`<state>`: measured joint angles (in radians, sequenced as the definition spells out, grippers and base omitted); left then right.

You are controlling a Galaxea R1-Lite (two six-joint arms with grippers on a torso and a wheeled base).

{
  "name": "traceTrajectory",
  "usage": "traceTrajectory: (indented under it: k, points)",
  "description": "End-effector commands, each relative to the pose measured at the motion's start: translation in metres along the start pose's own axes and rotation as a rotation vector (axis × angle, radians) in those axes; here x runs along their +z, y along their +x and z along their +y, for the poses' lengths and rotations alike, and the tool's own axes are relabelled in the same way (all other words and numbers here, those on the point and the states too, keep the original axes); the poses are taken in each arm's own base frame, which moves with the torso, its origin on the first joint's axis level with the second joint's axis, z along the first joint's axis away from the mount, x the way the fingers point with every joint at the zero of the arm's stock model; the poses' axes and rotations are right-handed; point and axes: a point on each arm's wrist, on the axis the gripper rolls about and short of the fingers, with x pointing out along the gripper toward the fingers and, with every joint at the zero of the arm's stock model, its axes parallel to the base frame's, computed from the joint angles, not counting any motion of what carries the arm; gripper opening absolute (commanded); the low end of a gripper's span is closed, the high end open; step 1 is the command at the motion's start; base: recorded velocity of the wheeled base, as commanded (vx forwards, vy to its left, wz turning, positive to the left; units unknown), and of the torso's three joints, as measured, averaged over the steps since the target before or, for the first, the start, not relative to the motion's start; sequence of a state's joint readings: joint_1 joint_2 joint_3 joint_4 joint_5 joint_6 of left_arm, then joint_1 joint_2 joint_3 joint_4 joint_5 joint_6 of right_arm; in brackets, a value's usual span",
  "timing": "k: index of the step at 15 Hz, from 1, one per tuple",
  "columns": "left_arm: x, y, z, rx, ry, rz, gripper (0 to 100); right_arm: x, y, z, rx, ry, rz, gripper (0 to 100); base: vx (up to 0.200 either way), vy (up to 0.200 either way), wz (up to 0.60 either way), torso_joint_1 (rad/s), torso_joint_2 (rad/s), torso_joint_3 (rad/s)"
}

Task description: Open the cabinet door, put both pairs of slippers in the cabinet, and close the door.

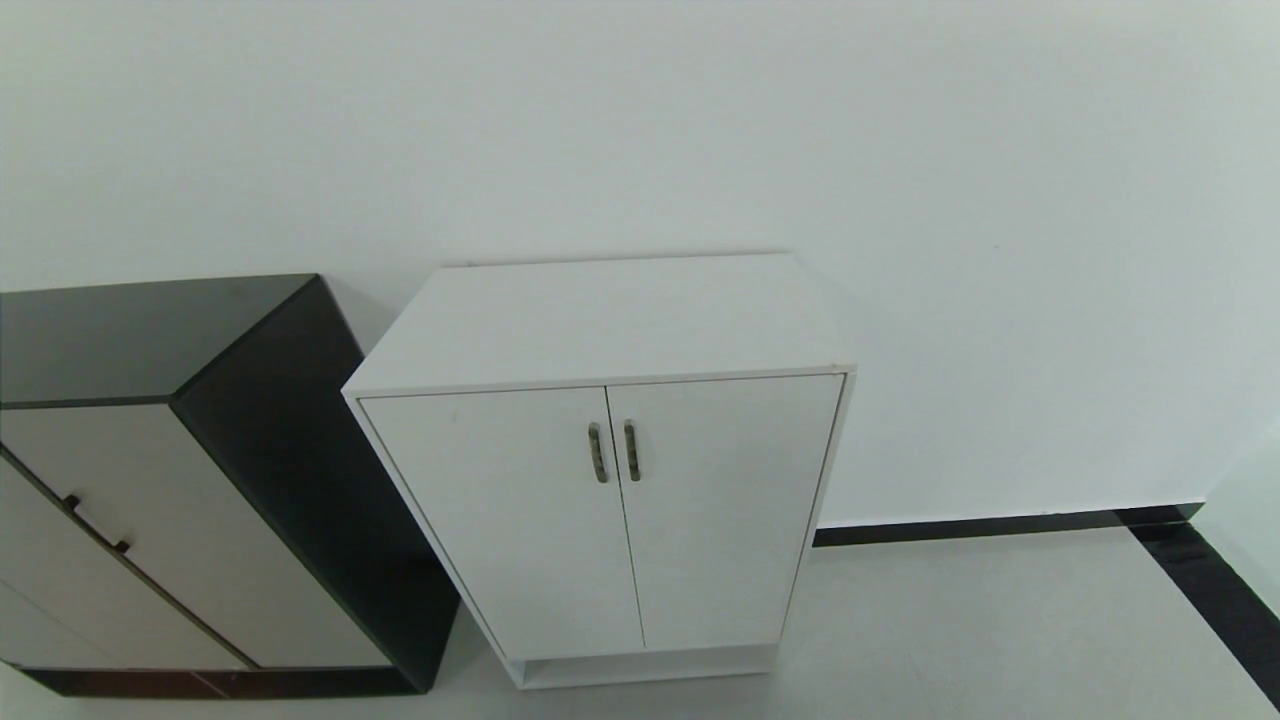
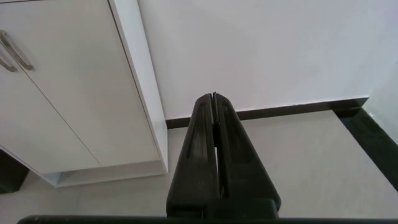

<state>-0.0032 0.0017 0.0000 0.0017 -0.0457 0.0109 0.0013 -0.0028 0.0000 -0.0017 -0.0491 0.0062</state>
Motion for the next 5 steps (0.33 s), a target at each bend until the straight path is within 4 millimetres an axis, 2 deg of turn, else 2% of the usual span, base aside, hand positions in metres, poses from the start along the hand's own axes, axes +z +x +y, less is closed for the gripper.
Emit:
traceTrajectory:
  k: [1,5]
  points:
    - [0.0000,0.0000,0.0000,0.000,0.000,0.000,0,0.0000,0.0002,0.0000,0.000,-0.002,0.003,0,0.000,0.000,0.00,0.000,0.00,0.000]
    - [0.0000,0.0000,0.0000,0.000,0.000,0.000,0,-0.0001,0.0002,0.0000,0.000,-0.008,0.004,0,0.000,0.000,0.00,0.000,0.00,0.000]
